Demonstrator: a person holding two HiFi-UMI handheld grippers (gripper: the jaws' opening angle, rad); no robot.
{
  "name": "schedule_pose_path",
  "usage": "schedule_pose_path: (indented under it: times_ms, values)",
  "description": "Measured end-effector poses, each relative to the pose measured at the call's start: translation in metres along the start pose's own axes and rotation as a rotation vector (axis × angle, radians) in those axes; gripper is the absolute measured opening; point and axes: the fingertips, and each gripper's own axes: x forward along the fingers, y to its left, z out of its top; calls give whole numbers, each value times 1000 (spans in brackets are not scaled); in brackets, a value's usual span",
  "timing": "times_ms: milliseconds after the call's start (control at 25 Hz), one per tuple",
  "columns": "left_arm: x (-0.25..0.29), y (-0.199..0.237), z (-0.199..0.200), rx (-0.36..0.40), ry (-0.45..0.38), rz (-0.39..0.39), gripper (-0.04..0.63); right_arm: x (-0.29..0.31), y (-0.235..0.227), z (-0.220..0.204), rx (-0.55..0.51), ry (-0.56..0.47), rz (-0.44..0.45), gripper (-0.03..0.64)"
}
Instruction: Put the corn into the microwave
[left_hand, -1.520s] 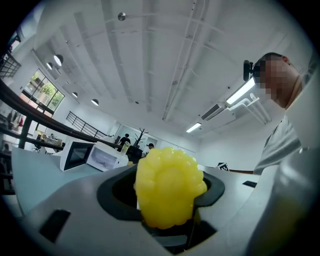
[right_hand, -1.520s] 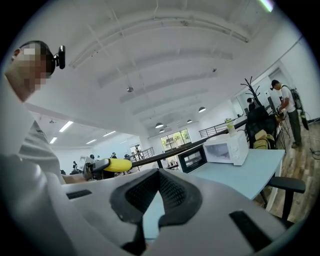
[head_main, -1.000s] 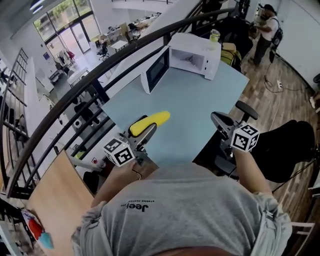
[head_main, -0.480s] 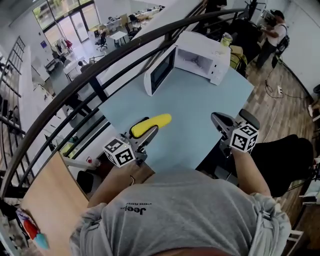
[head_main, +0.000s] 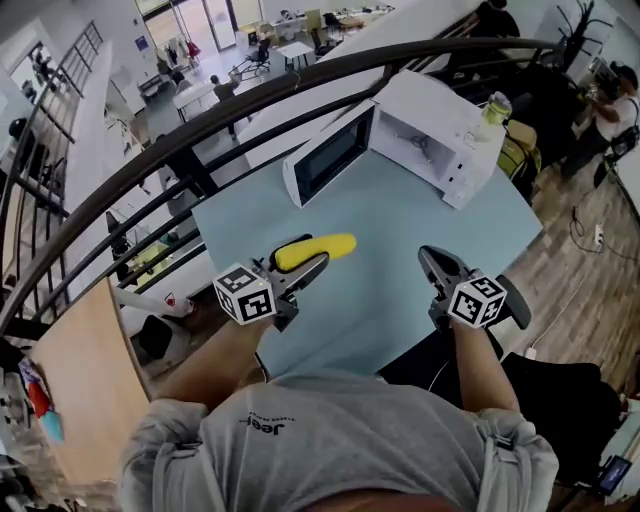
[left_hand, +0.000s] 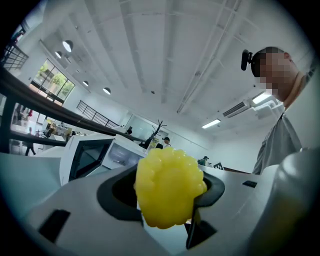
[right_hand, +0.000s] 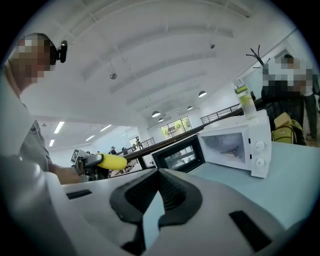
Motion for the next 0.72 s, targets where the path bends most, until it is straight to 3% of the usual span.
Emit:
schedule_pose_path:
  times_ms: [240, 720]
  values:
    - [92, 55, -5, -24, 28, 64, 252, 50, -77, 6, -15, -40, -1, 17]
    - [254, 156, -12, -8, 48, 43, 252, 123, -157, -9, -35, -41, -87, 17]
